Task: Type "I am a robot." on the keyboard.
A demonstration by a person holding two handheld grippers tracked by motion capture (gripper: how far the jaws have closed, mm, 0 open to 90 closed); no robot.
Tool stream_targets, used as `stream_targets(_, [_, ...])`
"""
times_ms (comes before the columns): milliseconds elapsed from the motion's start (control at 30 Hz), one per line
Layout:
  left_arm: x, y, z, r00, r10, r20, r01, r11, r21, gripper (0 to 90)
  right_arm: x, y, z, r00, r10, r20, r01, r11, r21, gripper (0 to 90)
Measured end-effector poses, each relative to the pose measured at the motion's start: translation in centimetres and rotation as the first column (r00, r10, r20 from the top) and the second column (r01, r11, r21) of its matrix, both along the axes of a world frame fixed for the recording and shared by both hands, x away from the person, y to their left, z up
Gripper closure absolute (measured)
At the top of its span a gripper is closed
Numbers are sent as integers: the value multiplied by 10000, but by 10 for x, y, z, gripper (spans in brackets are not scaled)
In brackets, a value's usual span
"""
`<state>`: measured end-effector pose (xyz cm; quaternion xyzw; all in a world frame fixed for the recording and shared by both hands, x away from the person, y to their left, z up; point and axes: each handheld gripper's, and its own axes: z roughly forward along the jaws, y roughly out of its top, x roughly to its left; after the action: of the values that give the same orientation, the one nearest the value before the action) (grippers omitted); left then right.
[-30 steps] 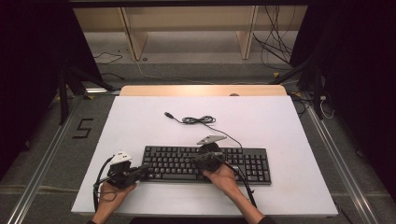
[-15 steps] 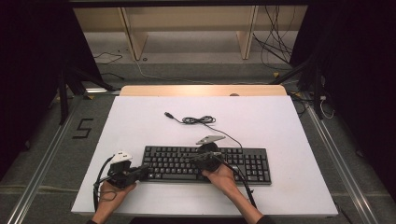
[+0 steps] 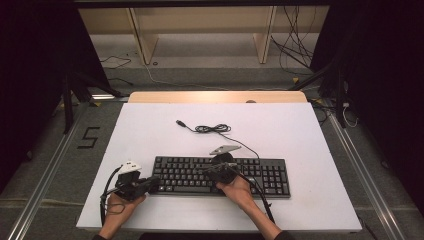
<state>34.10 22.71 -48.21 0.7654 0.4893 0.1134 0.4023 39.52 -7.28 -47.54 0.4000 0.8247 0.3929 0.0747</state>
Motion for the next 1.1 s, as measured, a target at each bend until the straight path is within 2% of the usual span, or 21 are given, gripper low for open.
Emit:
stream_targets(200, [0,-1,-1,9999,-31,-99,31,10000,87,889,0,1,-1,10000,-6,-43,6,10000,-61,900])
stream_targets(333, [1,0,-2,9998,-45,-186,44,10000,-6,890,-1,1,-3,10000,-19,-74,18,9999,-111,900])
stream_targets(467, [0,0,-3,9998,-16,-185,15,10000,-38,891,-2,2,-3,10000,0,79,2,9997,-248,900])
stream_targets(733, [0,0,-2,9999,5,-171,-6,10000,-39,890,-2,1,-3,10000,-72,-30,71,9999,-152,900])
stream_targets(867, [0,-2,-2,9999,38,-105,-39,10000,-59,884,-2,-1,-2,9998,-100,-166,101,9999,24,900])
stream_targets(933, [-1,-2,0,10000,27,20,-26,9999,-159,844,-2,-4,2,9994,-148,-308,161,9989,445,879])
stream_targets(1033, [-2,-2,4,9996,69,276,-59,9994,-354,805,-4,-7,6,9998,-138,-164,148,9979,635,860])
stream_targets(1100, [-3,-1,6,9990,103,444,-79,9986,-524,779,-5,-8,8,9999,-91,-101,98,9970,769,813])
